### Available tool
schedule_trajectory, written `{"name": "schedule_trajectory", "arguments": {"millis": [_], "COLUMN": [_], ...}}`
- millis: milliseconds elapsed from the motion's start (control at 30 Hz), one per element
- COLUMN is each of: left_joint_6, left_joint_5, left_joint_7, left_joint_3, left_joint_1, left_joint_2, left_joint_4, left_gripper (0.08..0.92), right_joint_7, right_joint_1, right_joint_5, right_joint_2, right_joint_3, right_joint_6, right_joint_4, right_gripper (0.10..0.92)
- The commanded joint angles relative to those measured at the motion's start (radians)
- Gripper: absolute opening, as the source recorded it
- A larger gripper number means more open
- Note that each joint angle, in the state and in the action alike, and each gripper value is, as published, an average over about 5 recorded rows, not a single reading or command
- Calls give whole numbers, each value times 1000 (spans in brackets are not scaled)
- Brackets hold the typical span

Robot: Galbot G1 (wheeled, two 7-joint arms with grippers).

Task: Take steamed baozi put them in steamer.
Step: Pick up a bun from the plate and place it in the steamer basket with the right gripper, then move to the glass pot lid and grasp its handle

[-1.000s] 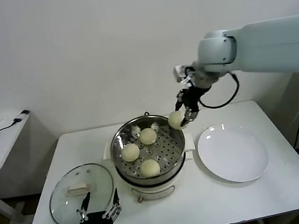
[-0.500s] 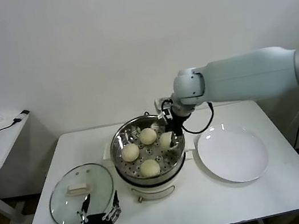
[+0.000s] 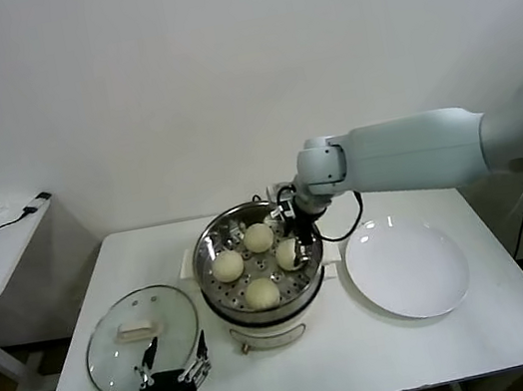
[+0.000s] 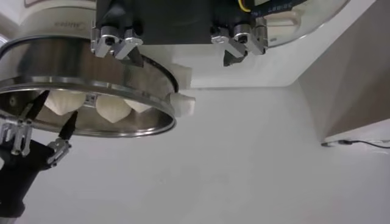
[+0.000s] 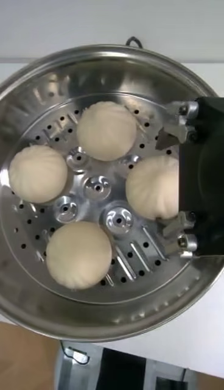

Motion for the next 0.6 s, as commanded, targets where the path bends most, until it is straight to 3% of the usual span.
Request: {"name": "schedule_trajectory", "arguments": {"millis": [33,200,433,600], "left_joint_6": [5,6,-11,-19], "left_joint_5": [-1,5,-30,-58], "left_joint_7": [2,4,-18,-24], "left_joint_3": [-2,-3,0,-14], "left_joint_1": [6,11,-19,-58], "left_joint_2": [3,4,5,17], "left_joint_4": [-12,-23,-17,-1], "left_gripper": [823,823,823,823], "right_joint_7": [-130,-89,311,506], "right_joint_1": [41,50,-202,-517], "right_joint_5": [-5,45,-35,-103], "right_joint_2": [-81,-233,-455,-615], "right_joint_3": [78,287,733,1042], "right_joint_6": [118,105,120,173], "right_joint_4": [-33,-36,-62,26], "right_gripper": [810,822,823,823]}}
